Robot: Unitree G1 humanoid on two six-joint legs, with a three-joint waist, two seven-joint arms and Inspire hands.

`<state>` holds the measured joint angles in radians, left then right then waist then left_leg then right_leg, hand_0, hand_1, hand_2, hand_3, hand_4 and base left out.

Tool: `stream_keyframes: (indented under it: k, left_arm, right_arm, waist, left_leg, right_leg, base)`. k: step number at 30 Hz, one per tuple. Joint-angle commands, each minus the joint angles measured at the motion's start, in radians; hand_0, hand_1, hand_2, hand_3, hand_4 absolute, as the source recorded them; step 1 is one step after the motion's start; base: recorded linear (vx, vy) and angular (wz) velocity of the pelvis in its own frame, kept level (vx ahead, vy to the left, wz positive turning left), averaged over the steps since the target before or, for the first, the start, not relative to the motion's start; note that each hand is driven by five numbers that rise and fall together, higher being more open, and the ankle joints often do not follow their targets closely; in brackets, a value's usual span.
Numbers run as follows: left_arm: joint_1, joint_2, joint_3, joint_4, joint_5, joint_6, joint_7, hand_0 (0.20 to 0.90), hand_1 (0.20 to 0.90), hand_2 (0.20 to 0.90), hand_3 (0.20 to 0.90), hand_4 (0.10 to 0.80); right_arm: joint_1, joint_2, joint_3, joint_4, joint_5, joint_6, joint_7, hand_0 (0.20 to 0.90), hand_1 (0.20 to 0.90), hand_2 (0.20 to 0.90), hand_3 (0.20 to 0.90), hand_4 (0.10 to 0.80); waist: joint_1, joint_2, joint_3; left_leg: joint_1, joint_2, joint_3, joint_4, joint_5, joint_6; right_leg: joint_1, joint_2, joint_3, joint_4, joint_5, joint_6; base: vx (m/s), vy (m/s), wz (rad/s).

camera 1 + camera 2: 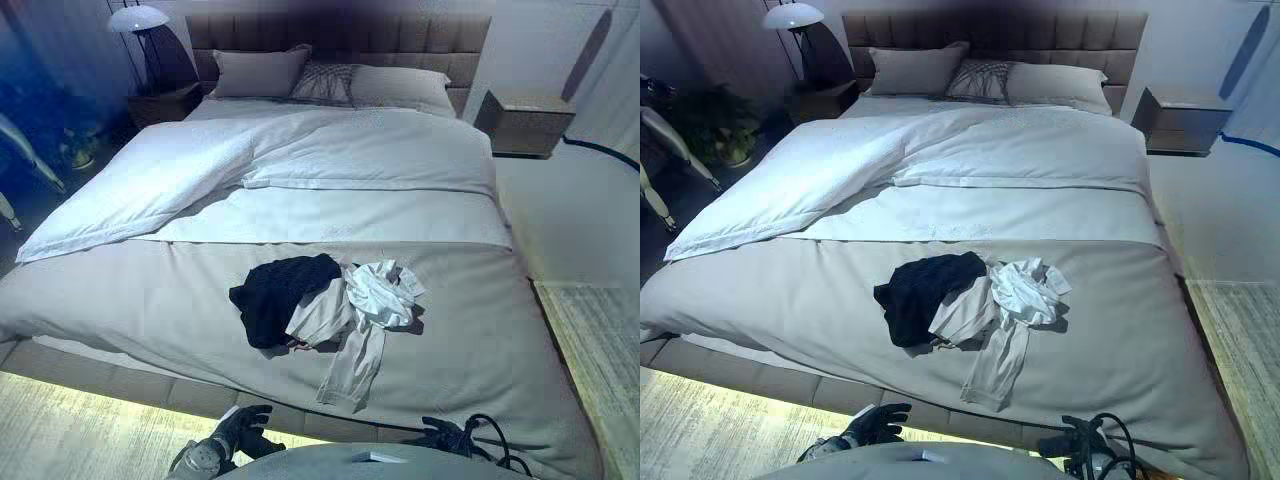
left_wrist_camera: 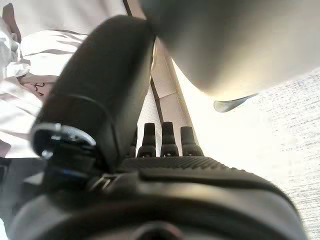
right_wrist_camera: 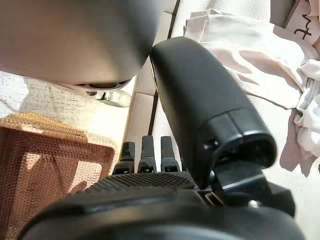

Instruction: Pick up the clothes from the bed and place them into the basket

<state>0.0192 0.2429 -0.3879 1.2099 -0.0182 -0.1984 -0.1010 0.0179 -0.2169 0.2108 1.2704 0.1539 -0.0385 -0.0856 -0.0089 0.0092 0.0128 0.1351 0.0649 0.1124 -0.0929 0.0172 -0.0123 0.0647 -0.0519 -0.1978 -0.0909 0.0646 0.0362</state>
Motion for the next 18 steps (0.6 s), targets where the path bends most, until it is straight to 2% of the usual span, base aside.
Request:
stream_keyframes:
  k: [1,3,7,18]
  left_arm:
    - [-0.065,-0.014,-0.017,0.023,-0.003,-0.015,-0.064,0.9,0.9,0.9,0.9,0.8]
    - [-0.063,-0.017,-0.014,0.028,-0.046,-0.026,-0.092,0.9,0.9,0.9,0.9,0.8]
    - [-0.061,-0.022,-0.005,0.035,-0.016,0.011,-0.037,0.9,0.9,0.9,0.9,0.8]
    - [-0.065,-0.026,0.0,0.049,-0.008,0.002,0.018,0.9,0.9,0.9,0.9,0.8]
  right_arm:
    - [-0.028,0.023,0.061,0.046,-0.037,0.002,-0.012,0.9,0.9,0.9,0.9,0.8]
    - [-0.027,0.02,0.058,0.049,-0.041,0.005,-0.007,0.9,0.9,0.9,0.9,0.8]
    - [-0.025,0.023,0.053,0.052,-0.042,0.006,-0.006,0.9,0.9,0.9,0.9,0.8]
    - [-0.025,0.029,0.059,0.055,-0.038,0.008,0.0,0.9,0.9,0.9,0.9,0.8]
  waist:
    - [-0.007,-0.025,0.026]
    - [-0.008,-0.025,0.026]
    - [-0.008,-0.026,0.024]
    - [-0.003,-0.031,0.025]
  left_leg:
    - [-0.008,-0.022,0.024,0.006,-0.031,0.002]
    - [-0.008,-0.022,0.026,0.006,-0.032,0.002]
    - [-0.006,-0.022,0.025,0.006,-0.032,0.002]
    - [-0.006,-0.026,0.019,0.006,-0.034,0.005]
  right_leg:
    - [0.059,-0.035,0.041,0.058,-0.047,0.051]
    - [0.059,-0.035,0.041,0.057,-0.046,0.053]
    - [0.061,-0.036,0.04,0.056,-0.045,0.053]
    - [0.062,-0.037,0.038,0.058,-0.046,0.054]
  base:
    - [0.0,0.0,0.0]
    - [0.0,0.0,0.0]
    - [0.0,0.0,0.0]
    - [0.0,0.0,0.0]
